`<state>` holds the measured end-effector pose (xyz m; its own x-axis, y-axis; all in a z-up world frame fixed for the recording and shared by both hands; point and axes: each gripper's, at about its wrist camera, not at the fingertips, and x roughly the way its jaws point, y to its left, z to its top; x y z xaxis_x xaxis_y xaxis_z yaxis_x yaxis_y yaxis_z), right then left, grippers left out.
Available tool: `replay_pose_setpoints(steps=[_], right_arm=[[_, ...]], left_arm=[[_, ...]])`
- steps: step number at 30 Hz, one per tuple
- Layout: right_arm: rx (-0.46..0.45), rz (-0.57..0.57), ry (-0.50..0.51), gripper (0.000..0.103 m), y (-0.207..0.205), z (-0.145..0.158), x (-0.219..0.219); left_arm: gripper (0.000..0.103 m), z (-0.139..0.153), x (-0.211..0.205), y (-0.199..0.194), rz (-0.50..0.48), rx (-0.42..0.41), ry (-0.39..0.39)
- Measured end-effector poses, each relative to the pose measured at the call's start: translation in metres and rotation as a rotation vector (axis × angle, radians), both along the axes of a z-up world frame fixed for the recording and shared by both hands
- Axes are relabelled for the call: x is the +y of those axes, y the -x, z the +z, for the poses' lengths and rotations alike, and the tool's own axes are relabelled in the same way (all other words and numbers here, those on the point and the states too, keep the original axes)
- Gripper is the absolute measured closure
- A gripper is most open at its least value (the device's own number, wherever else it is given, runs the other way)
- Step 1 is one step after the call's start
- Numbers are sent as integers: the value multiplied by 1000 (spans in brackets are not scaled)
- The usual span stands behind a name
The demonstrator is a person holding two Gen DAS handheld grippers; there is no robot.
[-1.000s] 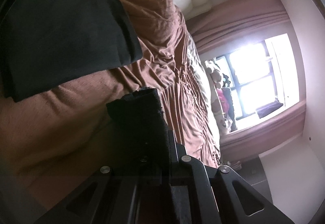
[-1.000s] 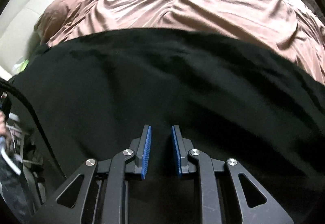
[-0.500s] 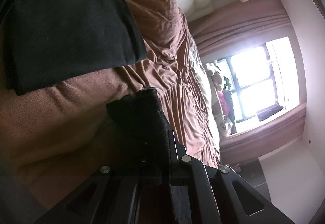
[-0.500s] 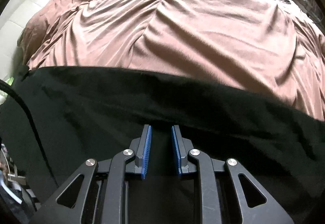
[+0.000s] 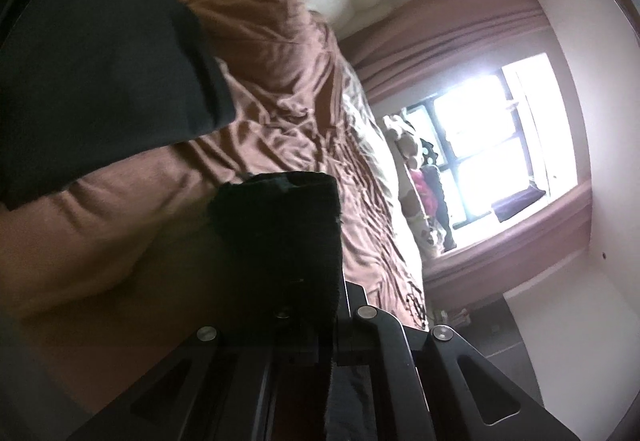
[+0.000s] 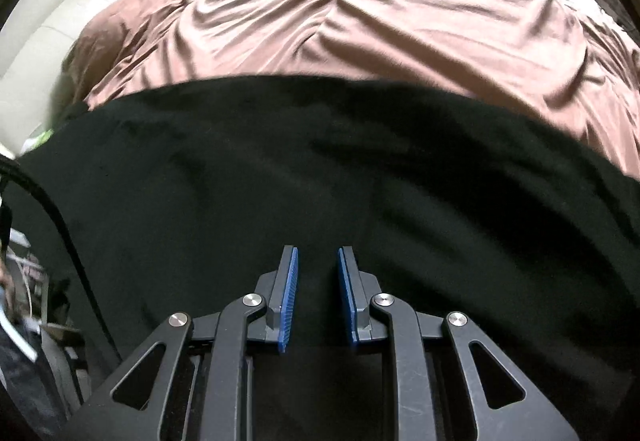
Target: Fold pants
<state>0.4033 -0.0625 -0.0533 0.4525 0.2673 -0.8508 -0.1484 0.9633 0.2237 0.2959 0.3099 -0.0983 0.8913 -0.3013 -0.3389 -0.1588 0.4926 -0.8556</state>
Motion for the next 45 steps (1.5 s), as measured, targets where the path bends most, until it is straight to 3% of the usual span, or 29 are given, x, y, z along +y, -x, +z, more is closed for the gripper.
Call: replay_pose_setpoints(steps=[7,22,32,33,35,37,45], right_arm=[[-11,37,-38,85,43,4,5],[-25,70,-168,85,109,7,-7],[-196,-14,-223,84,164,53,-78],[-209,-25,-224,81,172,55,-85],[-222,-44,-231,54,184,57,-96],[-258,-70,-247,43,198,60,-113],[-323,-152,-304,43,248,64,-164]], left_arm=[[100,45,-23,-9,-40,-71,-30],[100,149,-111,-25,-214,-214,-147],[100,229,-207,-32,-352,-317,-237],[100,234,-215,-32,-364,-323,-245],[100,248,-239,-33,-395,-337,-268],[100,256,-258,-34,-420,-346,-281],[100,283,-332,-33,-507,-383,-329]])
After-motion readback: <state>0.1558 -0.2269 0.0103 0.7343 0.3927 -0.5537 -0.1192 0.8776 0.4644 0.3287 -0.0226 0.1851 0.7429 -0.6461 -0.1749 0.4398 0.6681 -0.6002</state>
